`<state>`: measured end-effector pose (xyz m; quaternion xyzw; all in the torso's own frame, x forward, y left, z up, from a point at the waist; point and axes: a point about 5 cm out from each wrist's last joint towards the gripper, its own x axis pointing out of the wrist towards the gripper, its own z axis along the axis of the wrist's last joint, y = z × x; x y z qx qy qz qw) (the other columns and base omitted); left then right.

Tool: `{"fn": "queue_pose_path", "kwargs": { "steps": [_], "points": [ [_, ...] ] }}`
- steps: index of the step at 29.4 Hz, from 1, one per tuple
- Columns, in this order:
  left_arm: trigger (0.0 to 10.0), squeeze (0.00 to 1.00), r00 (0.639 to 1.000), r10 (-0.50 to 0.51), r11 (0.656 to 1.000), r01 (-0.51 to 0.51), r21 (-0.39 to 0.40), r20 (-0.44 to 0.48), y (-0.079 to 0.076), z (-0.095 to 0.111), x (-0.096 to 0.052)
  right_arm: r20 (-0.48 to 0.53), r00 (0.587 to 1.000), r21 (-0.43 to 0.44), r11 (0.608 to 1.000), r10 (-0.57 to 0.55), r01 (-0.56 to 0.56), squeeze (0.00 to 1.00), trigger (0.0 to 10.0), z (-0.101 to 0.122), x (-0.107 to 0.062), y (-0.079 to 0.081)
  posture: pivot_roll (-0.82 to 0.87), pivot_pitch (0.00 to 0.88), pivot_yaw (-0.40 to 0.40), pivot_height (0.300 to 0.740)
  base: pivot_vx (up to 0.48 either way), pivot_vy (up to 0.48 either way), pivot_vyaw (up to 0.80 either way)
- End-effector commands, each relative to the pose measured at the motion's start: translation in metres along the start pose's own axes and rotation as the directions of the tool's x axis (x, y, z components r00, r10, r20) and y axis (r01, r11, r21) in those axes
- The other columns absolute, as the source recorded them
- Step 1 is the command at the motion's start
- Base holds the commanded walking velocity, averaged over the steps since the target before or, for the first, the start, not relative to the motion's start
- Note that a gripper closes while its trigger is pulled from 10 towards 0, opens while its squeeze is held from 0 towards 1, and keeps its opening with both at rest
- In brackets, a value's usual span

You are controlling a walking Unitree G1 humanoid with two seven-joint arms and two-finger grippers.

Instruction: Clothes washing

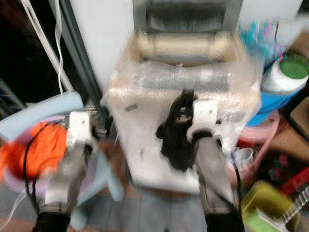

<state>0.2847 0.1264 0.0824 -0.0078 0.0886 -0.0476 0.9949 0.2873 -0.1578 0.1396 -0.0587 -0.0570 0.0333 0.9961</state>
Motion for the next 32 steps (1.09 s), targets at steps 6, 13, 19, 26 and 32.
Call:
{"fn": "queue_pose_path", "kwargs": {
  "steps": [6,13,19,26,32],
  "points": [
    [10.0,0.00,0.999,0.047,0.999,-0.047,0.008,0.002,0.013,0.002,-0.002,0.079,0.995,-0.045,0.998,0.055,-0.052,0.00,10.0,0.019,0.018,-0.002,-0.06,0.000,0.041,0.740,0.091,0.000,0.00],
    [10.0,0.00,0.999,0.040,0.999,-0.040,0.008,0.001,0.012,0.002,0.000,0.244,0.952,-0.167,0.975,0.183,-0.145,0.00,10.0,0.074,0.058,-0.014,-0.06,0.000,0.043,0.740,0.289,0.000,0.00],
    [10.0,0.00,0.999,0.035,0.999,-0.035,0.007,0.000,0.009,0.003,0.002,0.363,0.899,-0.239,0.957,0.244,-0.163,0.00,10.0,0.145,0.097,-0.036,-0.07,0.000,0.041,0.740,0.288,0.000,0.00],
    [10.0,0.00,1.000,0.031,1.000,-0.031,-0.002,-0.004,0.005,0.003,0.004,0.464,0.879,-0.195,0.981,0.106,-0.016,0.00,10.0,0.222,0.127,-0.071,-0.06,0.000,0.027,0.740,0.243,0.000,0.00],
    [10.0,0.00,0.999,0.051,0.999,-0.051,-0.018,0.003,0.004,0.003,0.003,0.436,0.900,-0.143,0.987,-0.006,0.076,0.00,10.0,0.226,0.133,-0.088,-0.05,0.000,0.005,0.740,0.000,0.000,0.00]
  ]
}}
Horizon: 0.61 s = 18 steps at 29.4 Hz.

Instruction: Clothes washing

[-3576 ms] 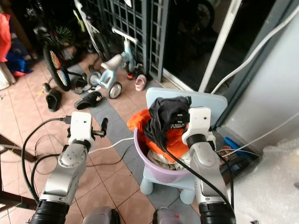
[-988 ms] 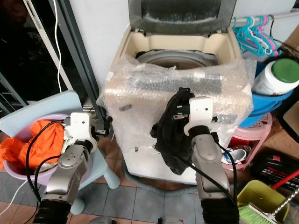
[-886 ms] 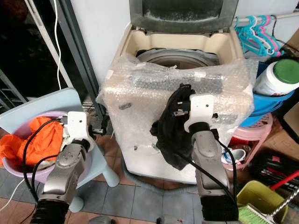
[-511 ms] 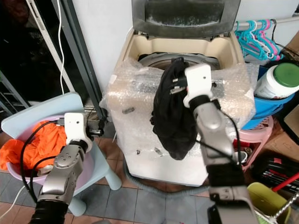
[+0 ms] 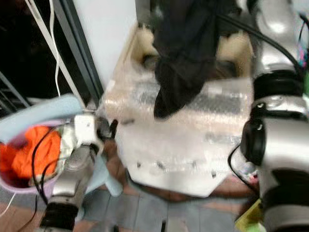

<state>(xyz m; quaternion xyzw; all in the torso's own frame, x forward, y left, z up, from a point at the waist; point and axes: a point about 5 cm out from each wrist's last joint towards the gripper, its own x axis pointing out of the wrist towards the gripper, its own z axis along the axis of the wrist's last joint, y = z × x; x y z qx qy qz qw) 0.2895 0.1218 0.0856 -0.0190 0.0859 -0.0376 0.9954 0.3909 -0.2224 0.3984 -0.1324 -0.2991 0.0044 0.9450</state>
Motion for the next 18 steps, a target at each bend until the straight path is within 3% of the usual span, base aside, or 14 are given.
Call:
{"fn": "queue_pose_path", "kwargs": {
  "steps": [1,3,4,6,8,15,18],
  "points": [
    [10.0,0.00,0.999,0.036,0.999,-0.036,0.006,-0.005,0.008,-0.001,-0.002,-0.086,0.996,0.045,0.998,0.038,-0.035,0.00,10.0,-0.021,-0.003,0.019,-0.05,0.000,0.003,0.740,0.000,0.000,0.00],
    [10.0,0.00,0.999,0.038,0.999,-0.038,0.005,-0.007,0.008,-0.002,-0.003,-0.164,0.984,0.062,0.997,0.065,-0.056,0.00,10.0,-0.039,-0.009,0.024,-0.05,0.000,0.005,0.740,0.000,0.000,0.00],
    [10.0,0.00,0.999,0.041,0.999,-0.041,0.003,-0.010,0.008,-0.002,-0.003,-0.280,0.952,0.073,0.992,0.122,-0.106,1.00,10.0,-0.069,-0.025,0.036,-0.05,0.000,0.006,0.740,0.000,0.000,0.00],
    [10.0,0.00,0.999,0.042,0.999,-0.042,0.004,-0.015,0.008,-0.002,-0.004,-0.350,0.914,0.125,0.977,0.204,-0.170,1.00,10.0,-0.096,-0.044,0.051,-0.05,0.000,0.010,0.740,0.000,0.000,0.00],
    [10.0,0.00,0.999,0.040,0.999,-0.040,0.006,-0.017,0.009,-0.003,-0.004,-0.334,0.907,0.188,0.961,0.257,-0.203,1.00,10.0,-0.103,-0.051,0.059,-0.05,0.000,0.015,0.740,0.000,0.000,0.00],
    [10.0,0.00,0.999,0.044,0.999,-0.044,0.019,-0.022,0.007,-0.003,-0.001,-0.258,0.908,0.199,0.938,0.331,-0.285,1.00,10.0,-0.108,-0.075,0.065,-0.07,0.000,0.026,0.740,0.000,0.000,0.00],
    [10.0,0.00,0.999,0.044,0.999,-0.043,0.017,-0.022,0.006,-0.003,-0.001,-0.242,0.913,0.196,0.938,0.329,-0.285,1.00,10.0,-0.106,-0.077,0.065,-0.07,0.000,0.027,0.740,0.000,0.000,0.00]
  ]
}}
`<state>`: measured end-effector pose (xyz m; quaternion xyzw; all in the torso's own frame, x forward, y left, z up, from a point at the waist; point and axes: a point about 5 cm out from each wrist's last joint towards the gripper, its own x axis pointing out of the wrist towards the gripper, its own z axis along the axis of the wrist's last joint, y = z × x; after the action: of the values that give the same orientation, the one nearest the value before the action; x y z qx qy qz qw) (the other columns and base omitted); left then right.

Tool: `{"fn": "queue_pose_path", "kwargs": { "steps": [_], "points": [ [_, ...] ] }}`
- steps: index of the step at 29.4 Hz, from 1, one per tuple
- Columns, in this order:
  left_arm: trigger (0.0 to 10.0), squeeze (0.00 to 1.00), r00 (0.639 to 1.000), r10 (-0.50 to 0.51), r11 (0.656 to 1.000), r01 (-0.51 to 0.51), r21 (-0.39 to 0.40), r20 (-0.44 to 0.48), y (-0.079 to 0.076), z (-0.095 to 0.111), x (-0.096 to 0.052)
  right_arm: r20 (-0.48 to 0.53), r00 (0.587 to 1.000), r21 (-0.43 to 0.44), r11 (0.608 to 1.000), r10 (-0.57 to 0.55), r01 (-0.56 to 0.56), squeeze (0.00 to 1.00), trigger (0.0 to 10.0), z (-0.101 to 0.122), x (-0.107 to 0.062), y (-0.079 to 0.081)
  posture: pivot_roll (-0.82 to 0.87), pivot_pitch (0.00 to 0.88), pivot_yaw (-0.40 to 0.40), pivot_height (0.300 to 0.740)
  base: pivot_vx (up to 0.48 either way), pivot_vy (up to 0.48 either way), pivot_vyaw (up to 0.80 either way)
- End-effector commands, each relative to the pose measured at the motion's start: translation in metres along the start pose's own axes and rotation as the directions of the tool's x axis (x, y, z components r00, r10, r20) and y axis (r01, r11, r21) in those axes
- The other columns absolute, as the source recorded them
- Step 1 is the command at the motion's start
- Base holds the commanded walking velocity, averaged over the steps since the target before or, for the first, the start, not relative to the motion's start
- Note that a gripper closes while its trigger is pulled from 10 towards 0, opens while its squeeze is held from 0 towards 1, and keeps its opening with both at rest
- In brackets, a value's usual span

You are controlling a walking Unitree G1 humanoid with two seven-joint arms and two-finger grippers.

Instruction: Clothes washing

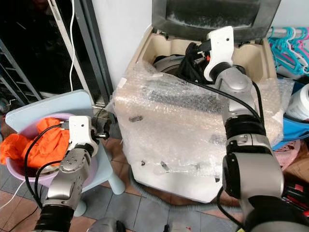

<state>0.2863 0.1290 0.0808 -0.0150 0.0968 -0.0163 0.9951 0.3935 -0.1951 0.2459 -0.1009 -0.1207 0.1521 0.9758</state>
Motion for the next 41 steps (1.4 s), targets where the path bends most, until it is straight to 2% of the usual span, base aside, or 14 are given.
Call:
{"fn": "queue_pose_path", "kwargs": {
  "steps": [1,4,7,11,12,14,18,21,24,26,30,32,37,41],
  "points": [
    [10.0,0.00,1.000,-0.001,1.000,0.001,0.011,0.000,-0.002,0.003,0.001,0.057,0.998,-0.005,1.000,0.015,-0.015,1.00,10.0,0.010,0.000,0.002,-0.07,0.000,0.027,0.740,0.000,0.000,0.00],
    [10.0,0.00,1.000,-0.001,1.000,0.001,0.008,0.003,-0.001,0.003,0.001,0.092,0.994,-0.021,0.998,0.059,-0.057,1.00,10.0,0.007,-0.009,0.016,-0.07,0.000,0.028,0.740,0.000,0.000,0.00],
    [10.0,0.00,1.000,0.000,1.000,0.000,0.015,0.001,0.001,0.003,0.000,0.002,0.968,-0.111,0.962,0.252,-0.251,1.00,10.0,-0.014,-0.026,0.046,-0.07,0.000,0.030,0.740,0.000,0.000,0.00],
    [10.0,0.00,1.000,-0.002,1.000,0.002,0.022,0.000,0.001,0.002,-0.001,-0.101,0.942,-0.142,0.933,0.319,-0.331,1.00,10.0,-0.028,-0.033,0.052,-0.07,0.000,0.032,0.740,0.000,0.000,0.00],
    [10.0,0.00,1.000,-0.004,1.000,0.004,0.026,0.000,0.001,0.002,-0.001,-0.190,0.922,-0.156,0.917,0.338,-0.368,1.00,10.0,-0.038,-0.038,0.050,-0.06,0.000,0.034,0.740,0.000,0.000,0.00],
    [10.0,0.00,1.000,-0.005,1.000,0.005,0.030,0.000,0.001,0.002,-0.001,-0.238,0.915,-0.163,0.915,0.326,-0.369,1.00,10.0,-0.041,-0.041,0.043,-0.06,0.000,0.034,0.740,0.000,0.000,0.00],
    [10.0,0.00,1.000,-0.004,0.999,0.004,0.041,-0.007,0.002,0.001,-0.002,-0.303,0.925,-0.225,0.925,0.231,-0.305,1.00,10.0,-0.039,-0.055,0.010,-0.06,0.000,0.033,0.740,0.000,0.000,0.00],
    [10.0,0.00,1.000,-0.004,0.999,0.004,0.042,-0.009,0.002,0.001,-0.002,-0.309,0.928,-0.237,0.927,0.211,-0.290,1.00,10.0,-0.038,-0.058,0.006,-0.06,0.000,0.033,0.740,0.000,0.000,0.00],
    [10.0,0.00,1.000,-0.003,0.999,0.004,0.046,-0.018,0.002,-0.001,-0.002,-0.378,0.924,-0.283,0.944,0.055,-0.172,1.00,10.0,-0.054,-0.083,-0.017,-0.07,0.000,0.026,0.740,0.000,0.000,0.00],
    [10.0,0.00,1.000,-0.006,0.999,0.007,0.045,-0.024,0.000,-0.002,-0.002,-0.371,0.923,-0.334,0.942,-0.104,-0.029,1.00,10.0,-0.060,-0.096,-0.024,-0.07,0.000,0.025,0.740,0.000,0.000,0.00],
    [10.0,0.00,0.999,-0.015,0.999,0.016,0.046,-0.028,-0.003,-0.002,-0.001,-0.290,0.921,-0.312,0.936,-0.259,0.164,1.00,10.0,-0.063,-0.108,-0.018,-0.08,0.000,0.028,0.740,0.000,0.000,0.00],
    [10.0,0.00,1.000,-0.016,0.999,0.017,0.046,-0.027,-0.003,-0.002,0.000,-0.260,0.927,-0.278,0.940,-0.270,0.196,1.00,10.0,-0.063,-0.108,-0.010,-0.08,0.000,0.027,0.740,0.000,0.000,0.00],
    [10.0,0.00,1.000,-0.005,0.999,0.006,0.036,-0.013,-0.003,0.001,0.002,-0.115,0.970,-0.201,0.961,-0.215,0.190,1.00,10.0,-0.054,-0.104,0.029,-0.07,0.000,0.016,0.740,0.000,0.000,0.00],
    [10.0,0.00,1.000,0.007,1.000,-0.007,0.025,-0.006,-0.002,0.001,0.002,-0.062,0.975,-0.165,0.966,-0.213,0.200,1.00,10.0,-0.048,-0.103,0.048,-0.07,0.000,0.011,0.740,0.000,0.000,0.00]
  ]
}}
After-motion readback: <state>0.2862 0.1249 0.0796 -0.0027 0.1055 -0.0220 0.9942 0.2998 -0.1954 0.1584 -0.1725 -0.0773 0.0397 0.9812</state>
